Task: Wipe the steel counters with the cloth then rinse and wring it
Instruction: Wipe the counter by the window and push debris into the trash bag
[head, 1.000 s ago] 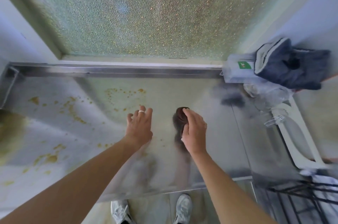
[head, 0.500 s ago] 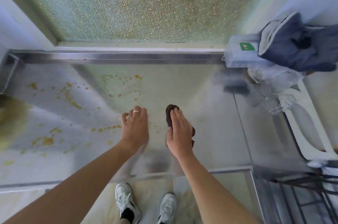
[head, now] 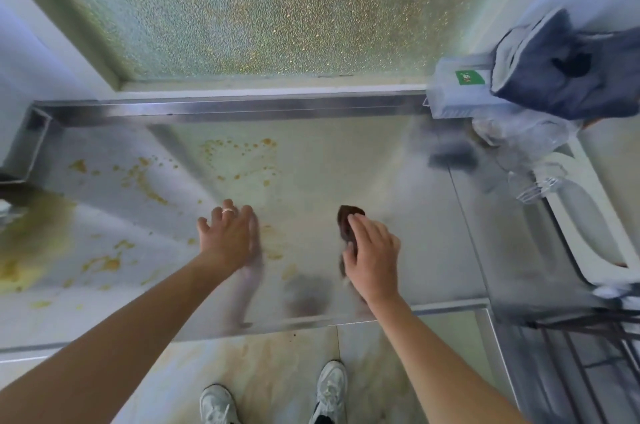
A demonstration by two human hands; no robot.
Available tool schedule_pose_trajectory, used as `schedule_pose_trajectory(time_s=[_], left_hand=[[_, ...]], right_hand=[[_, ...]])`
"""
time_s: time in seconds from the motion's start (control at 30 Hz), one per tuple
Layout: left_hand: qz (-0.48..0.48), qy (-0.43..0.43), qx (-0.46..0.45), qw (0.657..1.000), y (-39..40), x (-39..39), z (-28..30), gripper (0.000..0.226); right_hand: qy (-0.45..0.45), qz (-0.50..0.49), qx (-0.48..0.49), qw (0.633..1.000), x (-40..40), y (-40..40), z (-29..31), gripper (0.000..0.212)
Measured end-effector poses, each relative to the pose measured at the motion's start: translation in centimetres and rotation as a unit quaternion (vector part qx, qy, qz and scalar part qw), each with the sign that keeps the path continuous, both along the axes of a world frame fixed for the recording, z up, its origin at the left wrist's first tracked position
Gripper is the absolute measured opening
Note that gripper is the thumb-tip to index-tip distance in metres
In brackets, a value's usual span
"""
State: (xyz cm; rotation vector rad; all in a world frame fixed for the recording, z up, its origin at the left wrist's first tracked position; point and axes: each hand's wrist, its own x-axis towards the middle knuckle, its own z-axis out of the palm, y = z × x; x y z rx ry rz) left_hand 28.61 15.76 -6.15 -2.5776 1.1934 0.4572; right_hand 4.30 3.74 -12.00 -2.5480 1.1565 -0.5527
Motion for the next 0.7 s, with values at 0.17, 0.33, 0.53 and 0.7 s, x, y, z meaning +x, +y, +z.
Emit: schedule_pose_trajectory(time_s=[0.17, 0.33, 0.53, 0.7], left_hand=[[-0.067, -0.012, 0.037, 0.997, 1.7, 1.1, 0.1, 0.060], [-0.106, -0.014, 0.037, 0.994, 2.8, 2.2, -0.1, 0.090], [-0.075, -0.019, -0.013, 0.997, 4.4, 2.9, -1.4, 0.101], [-0.060, -0.006, -0.015, 0.998, 5.3, 4.0, -0.9, 0.111]], right_hand=[[-0.025, -0.073, 0.060, 0.995, 3.1, 3.9, -2.3, 0.063], [-0.045, -0.006, 0.077, 0.996, 10.1, 9.3, -2.1, 0.063], [-0.083, 0.056, 0.091, 0.991, 15.6, 13.3, -2.1, 0.053], [-0.134, 0.095, 0.083, 0.983, 16.1, 11.9, -0.3, 0.038]])
